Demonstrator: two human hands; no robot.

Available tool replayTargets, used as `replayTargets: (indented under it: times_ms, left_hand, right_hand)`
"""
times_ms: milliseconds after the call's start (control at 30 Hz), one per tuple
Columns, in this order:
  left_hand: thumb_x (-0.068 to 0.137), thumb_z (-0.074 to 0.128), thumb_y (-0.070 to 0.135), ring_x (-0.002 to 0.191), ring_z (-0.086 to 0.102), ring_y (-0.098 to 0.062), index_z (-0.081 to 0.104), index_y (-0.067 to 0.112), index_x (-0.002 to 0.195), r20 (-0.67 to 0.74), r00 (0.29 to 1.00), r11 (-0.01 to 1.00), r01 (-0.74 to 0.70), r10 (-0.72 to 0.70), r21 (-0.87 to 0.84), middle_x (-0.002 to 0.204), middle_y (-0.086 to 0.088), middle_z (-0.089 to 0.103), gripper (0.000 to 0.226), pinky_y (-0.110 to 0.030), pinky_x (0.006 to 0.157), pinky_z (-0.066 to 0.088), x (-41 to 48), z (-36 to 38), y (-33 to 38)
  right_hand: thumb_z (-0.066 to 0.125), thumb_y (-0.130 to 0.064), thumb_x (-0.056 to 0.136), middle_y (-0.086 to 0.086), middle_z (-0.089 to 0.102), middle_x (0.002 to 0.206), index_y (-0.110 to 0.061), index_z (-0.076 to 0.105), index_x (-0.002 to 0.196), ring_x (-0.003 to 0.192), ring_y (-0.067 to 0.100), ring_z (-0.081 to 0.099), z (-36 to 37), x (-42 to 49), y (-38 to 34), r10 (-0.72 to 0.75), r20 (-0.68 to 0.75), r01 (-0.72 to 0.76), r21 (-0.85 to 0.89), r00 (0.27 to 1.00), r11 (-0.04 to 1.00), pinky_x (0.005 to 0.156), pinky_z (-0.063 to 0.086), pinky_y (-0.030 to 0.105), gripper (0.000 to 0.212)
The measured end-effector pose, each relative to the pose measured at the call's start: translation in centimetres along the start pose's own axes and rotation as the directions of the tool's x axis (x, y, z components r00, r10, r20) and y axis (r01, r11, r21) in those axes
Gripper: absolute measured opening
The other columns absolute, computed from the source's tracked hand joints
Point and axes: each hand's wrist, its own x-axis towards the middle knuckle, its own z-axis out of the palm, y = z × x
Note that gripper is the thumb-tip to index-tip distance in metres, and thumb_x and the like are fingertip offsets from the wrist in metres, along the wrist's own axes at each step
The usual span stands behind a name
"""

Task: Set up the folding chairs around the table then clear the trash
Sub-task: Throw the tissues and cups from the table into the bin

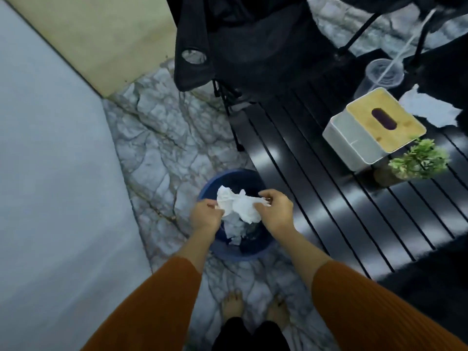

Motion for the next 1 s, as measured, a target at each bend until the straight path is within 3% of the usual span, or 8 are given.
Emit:
replayTargets:
  times_ms: [100,200,333,367,600,733,1000]
  left_hand:
    - [0.083,0.069,0.003,0.115,0.058,-0.033,0.06,0.006,0.125,0.139,0.99,0.988,-0.028,0.006,0.153,0.125,-0.015,0.062,0.043,-0.04,0.098,0.05,0.7,0.2,-1.3]
    - [0.087,0.064,0.0,0.122,0.053,-0.033,0.048,0.006,0.138,0.152,0.988,0.988,-0.008,-0.016,0.156,0.135,-0.017,0.054,0.053,-0.041,0.101,0.048,0.9,-0.5,-1.4]
    - [0.088,0.063,0.002,0.1,0.06,-0.029,0.045,0.008,0.139,0.123,0.992,0.995,-0.035,0.023,0.096,0.132,-0.018,0.054,0.055,-0.03,0.076,0.048,0.3,-1.3,1.3]
    - [0.088,0.064,0.004,0.105,0.06,-0.029,0.045,0.008,0.139,0.113,0.992,0.996,-0.061,0.053,0.07,0.134,-0.016,0.054,0.055,-0.028,0.076,0.046,0.0,-1.3,2.5]
    - [0.086,0.071,0.016,0.129,0.049,-0.026,0.047,0.012,0.137,0.128,0.924,0.933,-0.354,0.359,-0.067,0.14,-0.01,0.051,0.057,-0.03,0.101,0.042,-3.4,3.1,14.6]
    - [0.082,0.075,0.032,0.128,0.047,-0.019,0.046,0.021,0.136,0.165,0.836,0.852,-0.51,0.523,-0.113,0.14,-0.002,0.05,0.063,-0.026,0.095,0.036,-6.2,8.2,21.9]
    - [0.07,0.082,0.042,0.136,0.037,-0.018,0.037,0.022,0.141,0.208,0.741,0.767,-0.633,0.639,-0.104,0.146,-0.001,0.042,0.087,-0.04,0.113,0.034,-7.3,17.1,32.0]
  right_hand:
    - [0.072,-0.012,0.084,0.01,0.059,0.126,-0.009,0.06,0.124,0.112,0.026,0.058,1.0,-0.2,0.4,0.05,0.116,-0.046,-0.038,0.992,0.998,0.096,0.049,0.033,0.042]
    - [0.074,-0.014,0.083,0.008,0.058,0.13,-0.011,0.058,0.127,0.11,0.021,0.056,0.5,-0.2,0.3,0.043,0.13,-0.039,-0.034,0.991,0.999,0.093,0.046,0.029,0.047]
    - [0.073,-0.014,0.083,0.008,0.06,0.129,-0.011,0.057,0.128,0.119,0.022,0.056,-2.3,0.2,-1.0,0.008,0.096,-0.009,0.003,0.995,1.0,0.097,0.047,0.029,0.048]
    - [0.073,-0.015,0.084,0.008,0.061,0.128,-0.011,0.057,0.128,0.119,0.022,0.056,-3.3,0.3,-1.4,-0.012,0.081,0.011,0.009,0.997,1.0,0.095,0.046,0.028,0.047]
    - [0.073,-0.017,0.084,0.008,0.063,0.122,-0.011,0.058,0.126,0.108,0.018,0.06,-13.3,0.9,-3.8,-0.069,-0.076,0.08,0.153,0.995,0.985,0.095,0.05,0.03,0.044]
    - [0.075,-0.011,0.081,0.012,0.065,0.112,-0.008,0.062,0.12,0.096,0.02,0.064,-20.7,1.7,-4.0,-0.047,-0.208,0.102,0.263,0.977,0.959,0.088,0.053,0.033,0.041]
    - [0.074,-0.015,0.081,0.006,0.068,0.096,-0.015,0.067,0.106,0.081,0.015,0.065,-31.8,6.0,-2.2,0.073,-0.458,0.122,0.382,0.886,0.916,0.079,0.057,0.036,0.026]
